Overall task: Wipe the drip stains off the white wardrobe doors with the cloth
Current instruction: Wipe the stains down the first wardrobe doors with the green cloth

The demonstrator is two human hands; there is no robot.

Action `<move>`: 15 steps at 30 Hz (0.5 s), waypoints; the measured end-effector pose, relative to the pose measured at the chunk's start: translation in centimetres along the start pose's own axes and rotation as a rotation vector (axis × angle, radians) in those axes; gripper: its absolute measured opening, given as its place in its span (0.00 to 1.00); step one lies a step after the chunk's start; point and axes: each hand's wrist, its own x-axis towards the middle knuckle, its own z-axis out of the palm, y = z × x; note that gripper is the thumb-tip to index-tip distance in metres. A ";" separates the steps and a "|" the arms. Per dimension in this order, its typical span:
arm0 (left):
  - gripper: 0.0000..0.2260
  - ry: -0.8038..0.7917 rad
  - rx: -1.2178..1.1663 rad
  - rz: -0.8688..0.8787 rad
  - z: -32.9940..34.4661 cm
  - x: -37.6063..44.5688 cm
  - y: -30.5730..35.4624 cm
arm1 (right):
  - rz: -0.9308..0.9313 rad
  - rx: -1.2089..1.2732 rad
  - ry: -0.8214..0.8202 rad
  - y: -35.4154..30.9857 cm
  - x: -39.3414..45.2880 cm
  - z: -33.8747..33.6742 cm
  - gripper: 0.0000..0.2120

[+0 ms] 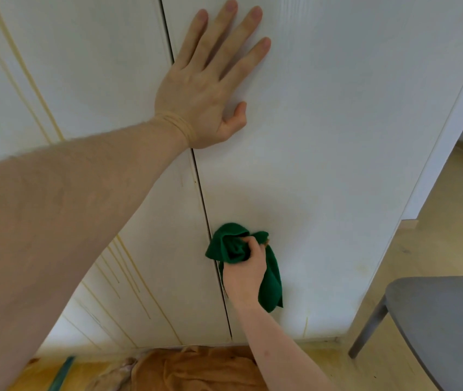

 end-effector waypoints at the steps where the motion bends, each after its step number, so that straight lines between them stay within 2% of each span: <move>1: 0.34 -0.006 -0.001 0.000 0.0 0.0 0.0 | -0.019 0.004 -0.007 -0.2 0.3 -0.3 0.16; 3: 0.34 -0.006 0.000 0.003 0.1 0.0 -0.1 | -0.081 0.037 -0.014 -1.5 0.7 -1.0 0.20; 6: 0.34 0.038 -0.007 0.007 0.2 0.0 -0.1 | -0.215 0.140 -0.044 -5.3 1.3 -2.1 0.22; 8: 0.34 0.038 -0.009 0.006 0.3 0.0 -0.1 | -0.324 0.155 -0.118 -7.9 1.6 -2.5 0.29; 11: 0.35 0.019 -0.007 0.003 0.2 0.0 0.0 | -0.457 0.075 -0.232 -9.3 2.1 -2.0 0.41; 15: 0.35 0.012 0.008 0.006 0.0 0.1 -0.1 | -0.543 -0.179 -0.286 -8.3 2.1 0.3 0.42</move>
